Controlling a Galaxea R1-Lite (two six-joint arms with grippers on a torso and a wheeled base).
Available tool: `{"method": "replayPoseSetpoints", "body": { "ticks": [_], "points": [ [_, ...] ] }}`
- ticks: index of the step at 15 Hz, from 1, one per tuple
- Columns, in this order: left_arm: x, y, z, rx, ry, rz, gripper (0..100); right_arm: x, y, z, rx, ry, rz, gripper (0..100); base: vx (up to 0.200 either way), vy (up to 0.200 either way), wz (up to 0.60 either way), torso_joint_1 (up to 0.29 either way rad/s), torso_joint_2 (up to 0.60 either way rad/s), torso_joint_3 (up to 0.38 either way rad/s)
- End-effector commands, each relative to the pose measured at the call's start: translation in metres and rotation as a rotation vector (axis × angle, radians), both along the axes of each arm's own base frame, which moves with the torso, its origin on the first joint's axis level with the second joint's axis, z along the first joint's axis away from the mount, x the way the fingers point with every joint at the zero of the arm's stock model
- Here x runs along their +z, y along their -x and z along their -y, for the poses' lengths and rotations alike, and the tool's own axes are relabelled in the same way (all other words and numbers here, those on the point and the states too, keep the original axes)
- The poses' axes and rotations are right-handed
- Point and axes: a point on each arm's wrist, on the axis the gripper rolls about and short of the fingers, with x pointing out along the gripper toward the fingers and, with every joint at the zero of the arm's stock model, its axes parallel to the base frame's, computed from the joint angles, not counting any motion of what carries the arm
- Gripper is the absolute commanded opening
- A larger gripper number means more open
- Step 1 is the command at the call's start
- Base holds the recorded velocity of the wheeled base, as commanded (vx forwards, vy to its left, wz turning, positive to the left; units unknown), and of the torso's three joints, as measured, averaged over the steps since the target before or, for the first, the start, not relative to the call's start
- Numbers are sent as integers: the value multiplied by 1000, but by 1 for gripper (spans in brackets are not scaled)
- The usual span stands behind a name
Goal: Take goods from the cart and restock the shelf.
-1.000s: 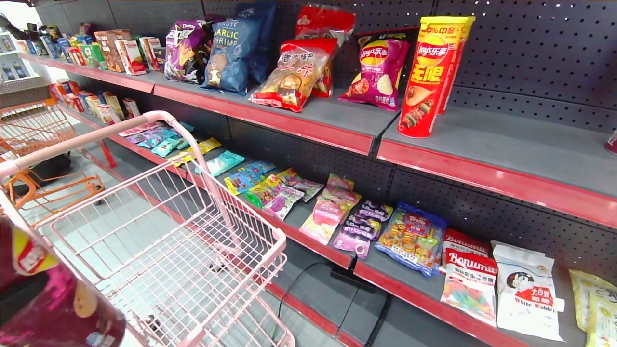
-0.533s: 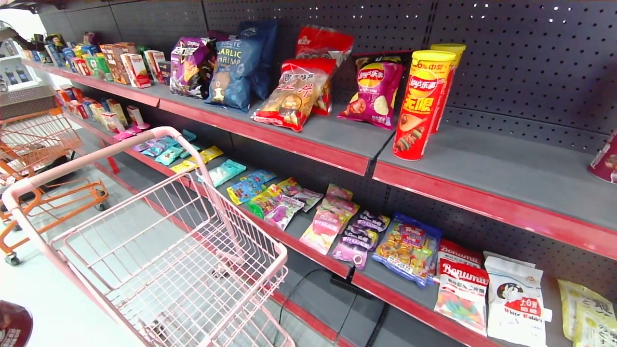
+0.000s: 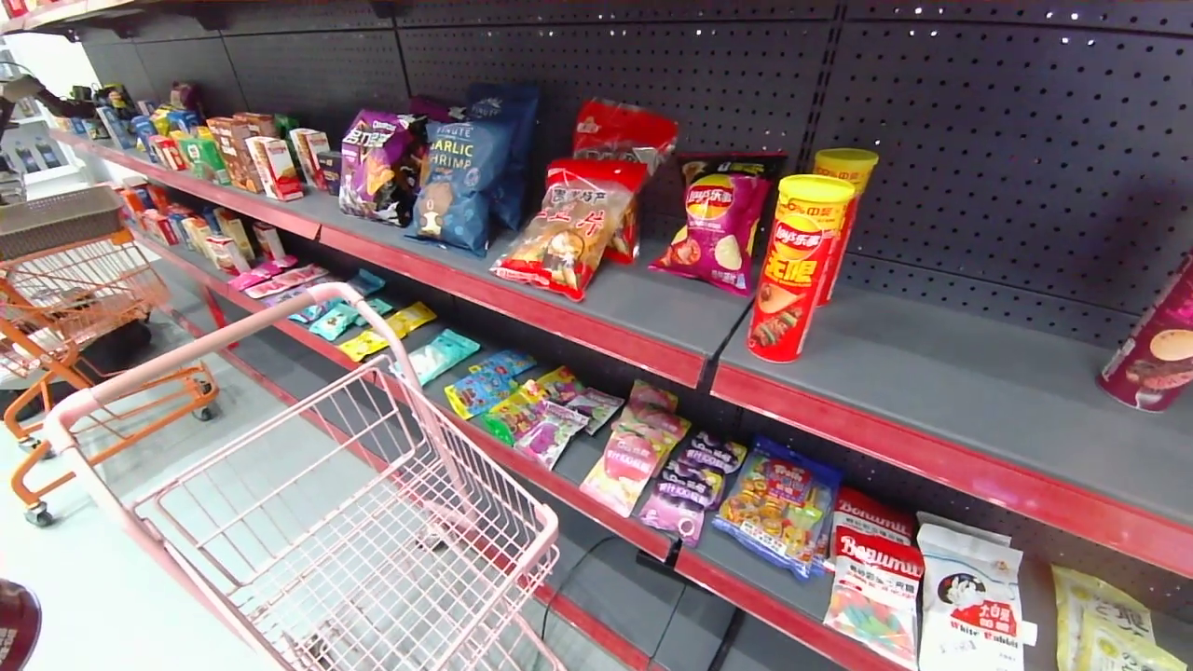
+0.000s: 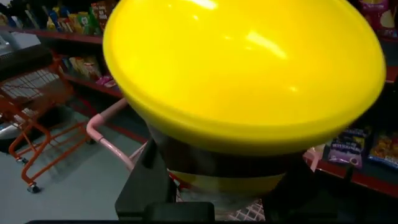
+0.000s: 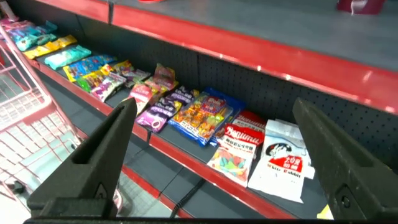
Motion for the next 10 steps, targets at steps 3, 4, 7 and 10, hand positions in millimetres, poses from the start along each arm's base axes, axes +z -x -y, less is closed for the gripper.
{"method": "replayPoseSetpoints", "body": {
  "ticks": [3, 4, 7, 10],
  "points": [
    [-5, 1, 0, -2, -29, -4, 0, 0, 0, 0, 1, 0, -2, 100, 0, 0, -600, 62, -157, -85],
    [-5, 0, 0, 1, -29, -6, 0, 0, 0, 0, 1, 0, -2, 100, 0, 0, -600, 12, -27, -12],
    [-7, 1, 0, 12, -61, -11, 0, 0, 0, 0, 1, 0, -2, 100, 0, 0, -600, 18, 1, -7],
    [-11, 0, 0, 13, -92, -24, 0, 0, 0, 0, 1, 0, -2, 100, 0, 0, -600, 1, 2, 1]
  ]
}}
